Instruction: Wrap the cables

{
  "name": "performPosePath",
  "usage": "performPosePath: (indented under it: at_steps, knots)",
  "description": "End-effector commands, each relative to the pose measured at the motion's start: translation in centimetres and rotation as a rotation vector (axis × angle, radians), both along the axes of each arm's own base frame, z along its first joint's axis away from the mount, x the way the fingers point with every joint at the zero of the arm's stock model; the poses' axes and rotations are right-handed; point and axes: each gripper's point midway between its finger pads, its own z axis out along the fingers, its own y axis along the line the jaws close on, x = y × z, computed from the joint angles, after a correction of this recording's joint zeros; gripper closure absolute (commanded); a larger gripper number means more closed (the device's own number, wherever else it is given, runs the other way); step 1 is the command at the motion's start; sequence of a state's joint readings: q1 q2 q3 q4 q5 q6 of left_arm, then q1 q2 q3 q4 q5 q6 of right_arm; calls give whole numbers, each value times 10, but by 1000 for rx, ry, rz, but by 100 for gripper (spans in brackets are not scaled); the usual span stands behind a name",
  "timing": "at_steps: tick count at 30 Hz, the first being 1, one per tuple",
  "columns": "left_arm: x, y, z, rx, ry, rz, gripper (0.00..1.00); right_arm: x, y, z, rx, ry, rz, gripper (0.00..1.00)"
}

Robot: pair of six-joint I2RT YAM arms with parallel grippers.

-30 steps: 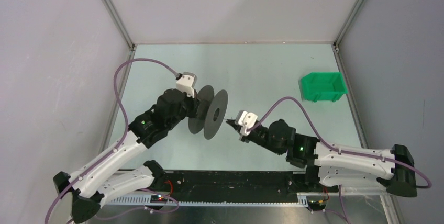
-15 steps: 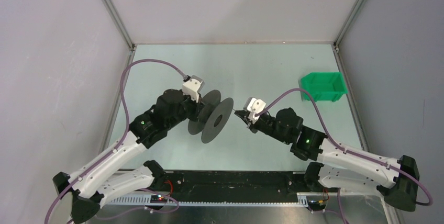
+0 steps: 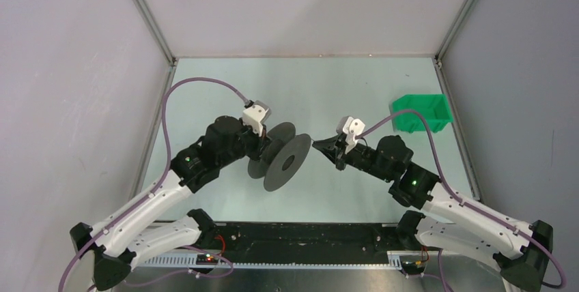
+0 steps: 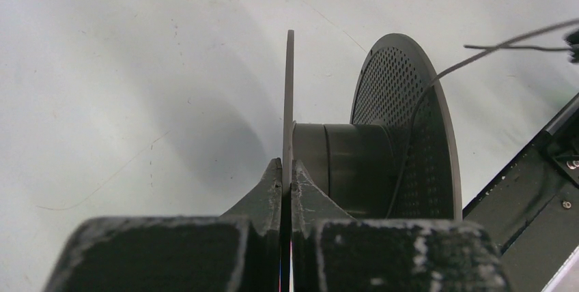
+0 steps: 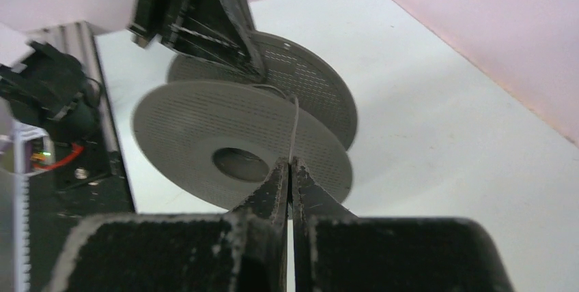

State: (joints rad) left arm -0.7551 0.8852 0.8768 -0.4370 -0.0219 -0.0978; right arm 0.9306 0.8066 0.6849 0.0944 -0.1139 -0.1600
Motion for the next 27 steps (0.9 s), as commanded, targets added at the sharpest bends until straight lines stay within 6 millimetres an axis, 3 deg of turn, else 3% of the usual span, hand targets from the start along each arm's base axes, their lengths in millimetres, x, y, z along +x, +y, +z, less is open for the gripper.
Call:
performPosePath:
  at_steps: [1,5,7,11,15,20,27]
  knots:
    - [16,-4,18,-59,-36,67,100,-25,14,31,149,69,127,100]
    - [29,-3,16,-67,-2,155,100,-39,37,36,212,125,222,100]
    - [39,8,20,-73,-9,259,100,-40,45,37,224,127,223,100]
    - [50,26,22,-70,-7,422,100,-33,52,32,233,144,188,100]
    - [54,38,23,-86,-5,524,100,-18,59,12,181,157,139,100]
    - [56,36,12,-86,27,550,100,-3,60,0,164,172,98,100]
    - [57,32,-7,-40,61,537,100,2,60,-6,166,191,82,100]
